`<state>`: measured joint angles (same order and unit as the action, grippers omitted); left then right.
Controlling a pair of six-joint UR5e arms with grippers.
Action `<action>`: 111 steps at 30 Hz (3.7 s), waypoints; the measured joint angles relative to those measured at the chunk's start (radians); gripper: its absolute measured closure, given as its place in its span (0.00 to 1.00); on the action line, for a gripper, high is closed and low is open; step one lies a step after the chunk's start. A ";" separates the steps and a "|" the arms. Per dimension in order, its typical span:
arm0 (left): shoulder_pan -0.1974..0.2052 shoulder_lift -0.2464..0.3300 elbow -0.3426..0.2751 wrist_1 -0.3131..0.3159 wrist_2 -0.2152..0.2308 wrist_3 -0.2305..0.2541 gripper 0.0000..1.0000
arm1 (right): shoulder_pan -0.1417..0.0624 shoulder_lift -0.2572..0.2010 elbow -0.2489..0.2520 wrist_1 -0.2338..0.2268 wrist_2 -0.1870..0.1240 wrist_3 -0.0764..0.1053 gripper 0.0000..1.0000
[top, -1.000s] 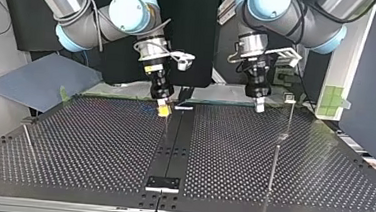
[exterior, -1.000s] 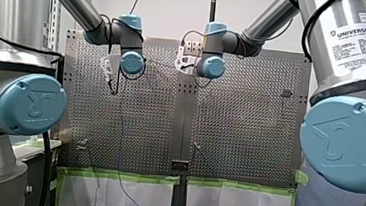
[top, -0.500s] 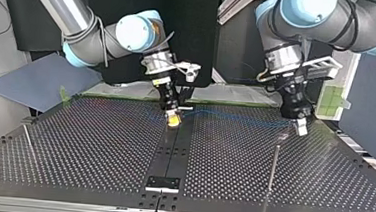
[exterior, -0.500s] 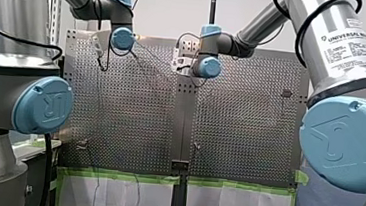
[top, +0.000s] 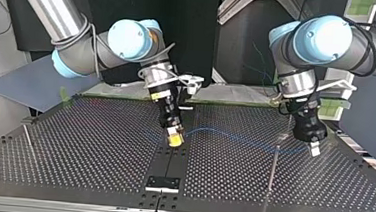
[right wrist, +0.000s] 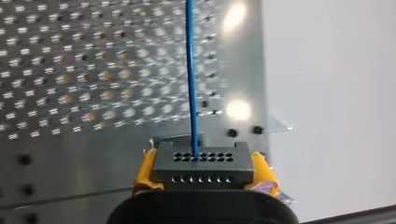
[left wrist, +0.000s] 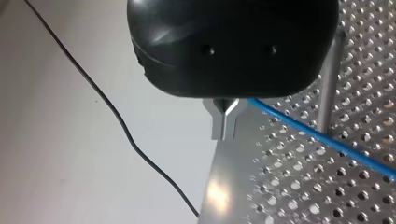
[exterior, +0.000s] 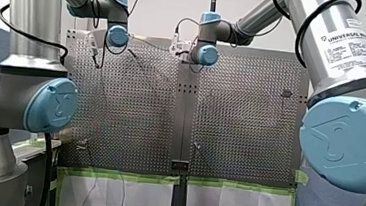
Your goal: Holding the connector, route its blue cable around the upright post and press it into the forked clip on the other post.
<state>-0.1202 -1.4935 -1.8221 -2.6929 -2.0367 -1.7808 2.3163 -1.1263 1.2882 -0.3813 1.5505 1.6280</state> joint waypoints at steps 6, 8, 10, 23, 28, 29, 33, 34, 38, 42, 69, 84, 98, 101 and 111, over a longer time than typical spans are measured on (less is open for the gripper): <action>0.029 -0.054 0.042 -0.024 0.041 -0.027 1.00 | -0.007 0.001 -0.028 -0.007 -0.001 0.003 1.00; 0.037 -0.070 0.046 -0.025 0.055 -0.033 1.00 | -0.007 0.002 -0.033 -0.008 -0.001 0.004 1.00; 0.045 -0.089 0.048 -0.023 0.072 -0.042 1.00 | -0.006 0.004 -0.038 -0.009 -0.001 0.006 1.00; 0.126 -0.125 0.053 -0.004 0.174 -0.070 1.00 | -0.010 0.051 -0.060 -0.015 -0.002 0.007 1.00; 0.165 -0.150 0.073 -0.008 0.217 -0.071 1.00 | -0.010 0.063 -0.076 -0.017 -0.003 0.008 1.00; 0.169 -0.157 0.077 -0.009 0.226 -0.071 1.00 | -0.010 0.065 -0.080 -0.016 -0.003 0.008 1.00; 0.173 -0.189 0.095 -0.010 0.265 -0.072 1.00 | -0.010 0.075 -0.099 -0.015 -0.002 0.008 1.00; 0.172 -0.196 0.099 -0.011 0.274 -0.071 1.00 | -0.010 0.077 -0.103 -0.016 -0.002 0.008 1.00; 0.166 -0.227 0.115 -0.011 0.306 -0.070 1.00 | -0.009 0.090 -0.125 -0.010 0.000 0.008 1.00; 0.170 -0.240 0.122 -0.009 0.322 -0.075 1.00 | -0.010 0.106 -0.151 0.002 0.004 0.007 1.00; 0.166 -0.374 0.125 -0.005 0.388 -0.109 0.90 | -0.001 0.220 -0.160 0.082 0.064 -0.025 1.00; 0.156 -0.375 0.122 -0.015 0.367 -0.111 0.00 | 0.011 0.257 -0.052 0.039 0.088 -0.028 1.00; 0.154 -0.375 0.121 -0.014 0.379 -0.163 0.00 | 0.012 0.264 0.084 -0.060 0.102 -0.016 1.00; 0.153 -0.375 0.121 -0.014 0.381 -0.167 0.00 | 0.010 0.266 0.115 -0.091 0.109 -0.010 1.00; 0.152 -0.375 0.121 -0.014 0.379 -0.169 0.00 | -0.003 0.284 0.209 -0.184 0.176 -0.008 1.00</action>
<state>0.0320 -1.8688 -1.7007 -2.7071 -1.6580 -1.9496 2.3135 -0.8427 1.4968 -0.5652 1.7270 1.6205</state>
